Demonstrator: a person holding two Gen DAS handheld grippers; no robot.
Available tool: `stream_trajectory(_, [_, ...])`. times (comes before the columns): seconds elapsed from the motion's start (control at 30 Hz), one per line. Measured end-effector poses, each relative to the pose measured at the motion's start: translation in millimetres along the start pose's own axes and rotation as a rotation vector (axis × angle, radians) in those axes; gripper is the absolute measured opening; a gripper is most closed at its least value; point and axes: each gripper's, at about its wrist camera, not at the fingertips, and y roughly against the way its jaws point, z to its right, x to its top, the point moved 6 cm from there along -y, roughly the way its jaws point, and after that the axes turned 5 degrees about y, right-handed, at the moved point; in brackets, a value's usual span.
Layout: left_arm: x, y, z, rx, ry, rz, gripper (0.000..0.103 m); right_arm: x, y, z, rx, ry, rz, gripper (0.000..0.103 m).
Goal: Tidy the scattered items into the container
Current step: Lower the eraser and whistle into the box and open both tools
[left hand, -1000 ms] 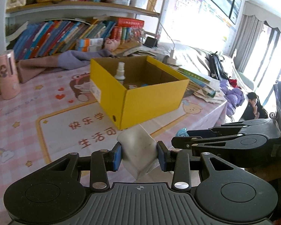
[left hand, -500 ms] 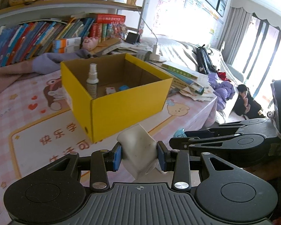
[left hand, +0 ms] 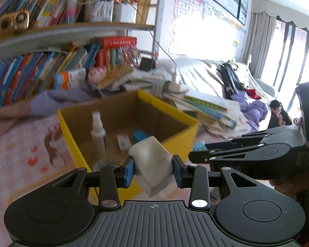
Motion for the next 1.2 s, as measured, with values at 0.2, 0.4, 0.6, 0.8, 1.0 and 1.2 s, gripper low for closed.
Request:
stream_trajectory(0.2, [29, -31, -9, 0.086, -0.022, 0.014, 0.037, 47, -35, 24, 0.034, 0.059, 0.049, 0.028])
stream_trajectory(0.4, [39, -69, -23, 0.173, -0.020, -0.028, 0.037, 78, -90, 25, 0.115, 0.132, 0.015, 0.028])
stream_trajectory(0.6, [29, -104, -38, 0.231, -0.038, -0.120, 0.037, 84, -153, 14, 0.149, 0.247, -0.136, 0.028])
stream_trajectory(0.8, [20, -122, -47, 0.234, -0.027, -0.184, 0.037, 76, -185, 3, 0.208, 0.313, -0.236, 0.028])
stream_trajectory(1.0, [18, -125, -54, 0.247, 0.007, -0.207, 0.038, 72, -190, -3, 0.253, 0.345, -0.286, 0.028])
stream_trajectory(1.2, [17, -120, -52, 0.255, 0.024, -0.188, 0.040, 72, -191, -3, 0.262, 0.330, -0.289, 0.029])
